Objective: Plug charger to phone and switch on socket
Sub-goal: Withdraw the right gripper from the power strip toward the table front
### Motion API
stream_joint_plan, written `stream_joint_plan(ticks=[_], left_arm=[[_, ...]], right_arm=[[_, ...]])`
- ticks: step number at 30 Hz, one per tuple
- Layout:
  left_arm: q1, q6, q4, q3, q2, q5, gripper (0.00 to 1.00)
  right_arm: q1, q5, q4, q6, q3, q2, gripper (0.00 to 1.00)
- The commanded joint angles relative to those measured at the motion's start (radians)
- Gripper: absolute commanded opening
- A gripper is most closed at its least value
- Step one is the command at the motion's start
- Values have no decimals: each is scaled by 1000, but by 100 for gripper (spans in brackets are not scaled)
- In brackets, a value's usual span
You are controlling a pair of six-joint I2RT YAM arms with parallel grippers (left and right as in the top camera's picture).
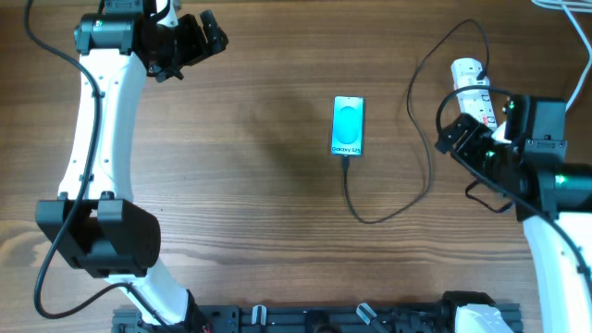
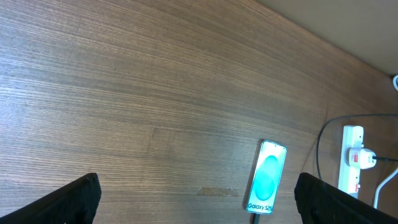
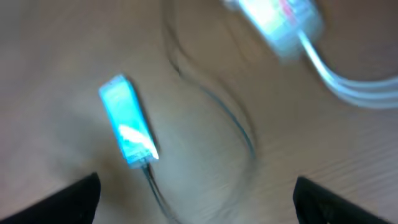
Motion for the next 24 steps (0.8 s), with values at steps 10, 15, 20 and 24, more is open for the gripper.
stream_joint_plan(ticks=[10,15,20,24], left_arm=[[4,17,2,-5,6,-3,100],[4,17,2,-5,6,-3,100],[4,17,2,-5,6,-3,100],[4,17,2,-5,6,-3,100]], right_arm=[[5,-183,799,-392,-771,-868,100],[15,-184,870,-505,-907,-1050,100],[72,-183,928,-655,-962,-1093,100],[96,-180,1036,-674,-1048,-1110,100]])
